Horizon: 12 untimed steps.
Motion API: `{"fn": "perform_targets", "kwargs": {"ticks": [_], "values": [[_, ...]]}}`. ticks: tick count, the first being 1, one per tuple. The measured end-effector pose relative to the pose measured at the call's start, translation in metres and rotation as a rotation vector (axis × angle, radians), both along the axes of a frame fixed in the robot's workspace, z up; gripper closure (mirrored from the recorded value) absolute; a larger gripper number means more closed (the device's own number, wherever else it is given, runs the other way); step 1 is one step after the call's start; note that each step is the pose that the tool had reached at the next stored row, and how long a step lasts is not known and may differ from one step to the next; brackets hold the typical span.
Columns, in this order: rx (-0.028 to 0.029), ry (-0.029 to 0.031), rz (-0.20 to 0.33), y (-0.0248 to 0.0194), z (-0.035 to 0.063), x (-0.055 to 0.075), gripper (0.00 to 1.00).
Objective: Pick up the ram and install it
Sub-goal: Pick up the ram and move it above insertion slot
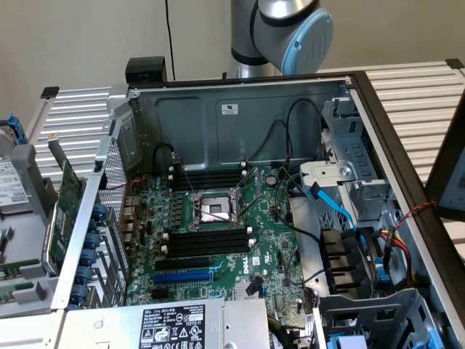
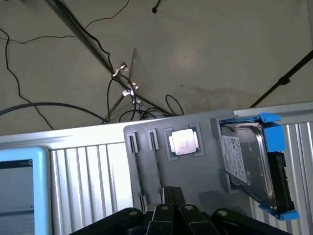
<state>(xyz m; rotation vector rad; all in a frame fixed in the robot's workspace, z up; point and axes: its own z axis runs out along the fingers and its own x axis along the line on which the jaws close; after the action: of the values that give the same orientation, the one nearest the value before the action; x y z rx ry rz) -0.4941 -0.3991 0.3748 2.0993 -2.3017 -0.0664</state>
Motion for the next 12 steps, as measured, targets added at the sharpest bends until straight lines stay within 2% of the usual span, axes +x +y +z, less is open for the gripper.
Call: {"fn": "perform_targets", "kwargs": {"ticks": [3,7,8,12], "values": [[-0.0005,-0.0002,0.051,0.0,0.0,0.0,0.89],[-0.0011,-0.0006,0.063,-0.0002,-0.0007,-0.0002,0.89],[-0.0013,-0.0043,0.069,-0.0006,-0.0009,-0.0002,0.89],[-0.0063,-0.0498,0.089,-0.0012,-0.0013,-0.0001,0.89]]}}
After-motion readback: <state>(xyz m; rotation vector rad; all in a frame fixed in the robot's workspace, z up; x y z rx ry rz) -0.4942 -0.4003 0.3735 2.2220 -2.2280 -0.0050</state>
